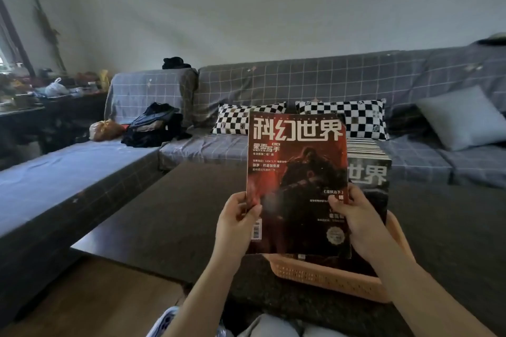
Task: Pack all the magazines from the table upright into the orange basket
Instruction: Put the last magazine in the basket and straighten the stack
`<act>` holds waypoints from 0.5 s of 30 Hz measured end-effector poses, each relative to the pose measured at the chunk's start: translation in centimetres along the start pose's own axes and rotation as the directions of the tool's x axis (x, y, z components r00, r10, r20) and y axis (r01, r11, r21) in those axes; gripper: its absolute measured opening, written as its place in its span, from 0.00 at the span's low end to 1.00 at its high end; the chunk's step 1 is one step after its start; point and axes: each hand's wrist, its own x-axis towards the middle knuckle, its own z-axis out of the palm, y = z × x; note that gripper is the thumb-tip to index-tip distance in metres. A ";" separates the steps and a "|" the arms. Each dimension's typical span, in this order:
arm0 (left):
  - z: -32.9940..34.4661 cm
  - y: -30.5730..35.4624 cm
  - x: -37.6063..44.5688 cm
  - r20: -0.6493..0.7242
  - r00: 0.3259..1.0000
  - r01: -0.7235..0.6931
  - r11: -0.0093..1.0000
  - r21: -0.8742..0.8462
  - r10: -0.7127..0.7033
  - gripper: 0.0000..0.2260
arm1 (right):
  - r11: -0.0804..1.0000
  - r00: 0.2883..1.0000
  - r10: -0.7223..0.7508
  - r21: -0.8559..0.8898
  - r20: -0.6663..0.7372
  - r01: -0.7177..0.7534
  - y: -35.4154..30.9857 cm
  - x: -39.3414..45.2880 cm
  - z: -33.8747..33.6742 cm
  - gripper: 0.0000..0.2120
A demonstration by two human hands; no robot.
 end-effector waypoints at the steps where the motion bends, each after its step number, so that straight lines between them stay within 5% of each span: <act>1: 1.0 -0.2 0.3 0.001 1.000 -0.004 1.000 0.030 0.004 0.09 | 1.000 1.000 -0.013 -0.020 -0.021 0.013 -0.2 0.1 -0.9 0.12; 6: 5.0 -1.3 1.9 0.046 0.999 -0.008 0.972 0.235 -0.003 0.07 | 0.949 0.987 -0.103 -0.308 -0.120 0.062 -0.6 0.2 -5.0 0.09; 11: 7.3 -2.6 2.1 0.138 0.990 -0.012 0.929 0.369 -0.042 0.11 | 0.718 0.964 -0.211 -0.694 -0.163 0.039 0.5 0.5 -7.9 0.13; 15: 7.9 -4.2 1.9 0.171 0.979 0.021 0.883 0.469 -0.114 0.14 | 0.597 0.973 -0.163 -0.802 -0.163 -0.034 2.4 0.9 -9.8 0.19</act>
